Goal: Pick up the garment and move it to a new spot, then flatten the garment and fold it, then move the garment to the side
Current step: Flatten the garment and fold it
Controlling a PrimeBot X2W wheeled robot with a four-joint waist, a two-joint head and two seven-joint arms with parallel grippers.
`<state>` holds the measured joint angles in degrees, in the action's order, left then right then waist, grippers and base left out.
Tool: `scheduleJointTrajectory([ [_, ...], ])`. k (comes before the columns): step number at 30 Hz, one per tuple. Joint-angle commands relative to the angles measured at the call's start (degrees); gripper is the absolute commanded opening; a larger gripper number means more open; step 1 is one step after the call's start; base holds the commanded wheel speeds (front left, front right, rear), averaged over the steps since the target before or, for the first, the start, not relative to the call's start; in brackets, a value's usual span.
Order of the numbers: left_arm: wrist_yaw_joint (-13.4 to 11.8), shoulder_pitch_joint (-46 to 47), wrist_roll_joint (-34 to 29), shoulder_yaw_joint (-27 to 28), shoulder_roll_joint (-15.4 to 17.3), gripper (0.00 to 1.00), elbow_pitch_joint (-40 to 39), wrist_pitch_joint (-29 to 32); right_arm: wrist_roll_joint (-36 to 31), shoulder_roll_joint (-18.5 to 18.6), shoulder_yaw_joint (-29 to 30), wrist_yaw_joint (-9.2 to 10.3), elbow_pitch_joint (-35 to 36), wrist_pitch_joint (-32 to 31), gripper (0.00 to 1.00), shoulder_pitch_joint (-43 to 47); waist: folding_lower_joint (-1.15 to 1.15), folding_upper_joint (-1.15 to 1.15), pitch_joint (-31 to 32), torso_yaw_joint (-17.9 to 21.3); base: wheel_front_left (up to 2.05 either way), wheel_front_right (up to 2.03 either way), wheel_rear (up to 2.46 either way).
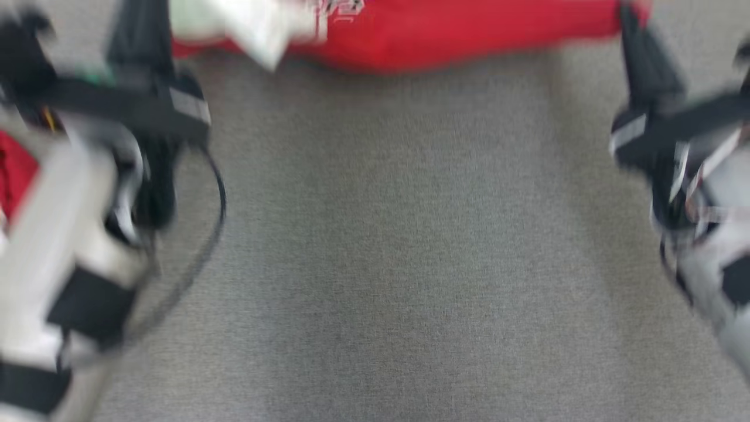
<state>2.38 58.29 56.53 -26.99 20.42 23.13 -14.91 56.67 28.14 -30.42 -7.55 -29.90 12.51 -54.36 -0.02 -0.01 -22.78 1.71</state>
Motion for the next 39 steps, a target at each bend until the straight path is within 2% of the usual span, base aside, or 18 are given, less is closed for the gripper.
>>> scheduleJointTrajectory([
  [1,-1.7,-5.3,-0.5,0.8,0.8,0.00,-3.9,-0.3,1.2,1.0,0.6,0.14,1.7,0.8,0.00,4.8,0.02,0.01,3.9,-0.9,0.00,0.00,0.00],
  [6,-5.4,-20.1,-0.7,2.5,2.0,0.00,-13.9,-0.3,3.2,1.7,2.3,0.14,5.5,1.9,0.00,16.5,0.02,0.01,6.7,-0.5,0.00,0.00,0.00],
  [10,-7.0,-30.8,0.4,2.3,2.8,0.00,-19.0,-0.3,2.2,1.8,3.6,0.14,7.1,2.4,0.00,24.9,0.02,0.01,8.7,-0.2,0.00,0.00,0.00],
  [11,-7.0,-30.8,0.4,2.3,2.8,0.00,-19.0,-0.3,2.2,1.8,3.6,0.14,7.1,2.4,0.00,24.9,0.02,0.01,8.7,-0.2,0.00,0.00,0.00],
  [16,-8.7,-42.9,1.4,4.4,1.5,0.00,-23.2,-0.3,0.8,0.8,5.2,0.14,7.7,2.6,0.00,33.9,0.02,0.01,11.1,0.0,0.00,0.00,0.00],
  [17,-9.1,-47.3,1.3,5.7,0.1,0.00,-24.3,-0.3,-0.2,1.0,6.2,0.14,7.2,2.7,0.00,36.7,0.02,0.01,12.0,-0.1,0.00,0.00,0.00],
  [24,-8.9,-61.1,0.5,11.6,-4.8,0.00,-25.7,-0.3,-2.9,1.3,8.1,0.14,7.6,2.7,0.00,45.8,0.02,0.01,15.5,-1.2,0.00,0.00,0.00],
  [29,-8.1,-67.6,0.0,12.4,-7.3,0.00,-25.9,-0.3,-3.5,2.3,9.2,0.14,8.4,2.2,0.00,51.7,0.02,0.01,17.1,-2.2,0.00,0.00,0.00],
  [32,-7.8,-69.7,-0.3,12.0,-8.1,0.00,-25.4,-0.3,-4.8,2.6,9.8,0.14,8.4,1.5,0.00,54.2,0.02,0.01,17.4,-2.5,0.00,0.00,0.00],
  [39,-6.9,-68.8,-1.1,11.7,-8.6,0.00,-24.4,-0.3,-6.4,0.3,11.4,0.14,9.1,0.5,0.00,56.0,0.02,0.01,17.7,-2.4,0.00,0.00,0.00],
])
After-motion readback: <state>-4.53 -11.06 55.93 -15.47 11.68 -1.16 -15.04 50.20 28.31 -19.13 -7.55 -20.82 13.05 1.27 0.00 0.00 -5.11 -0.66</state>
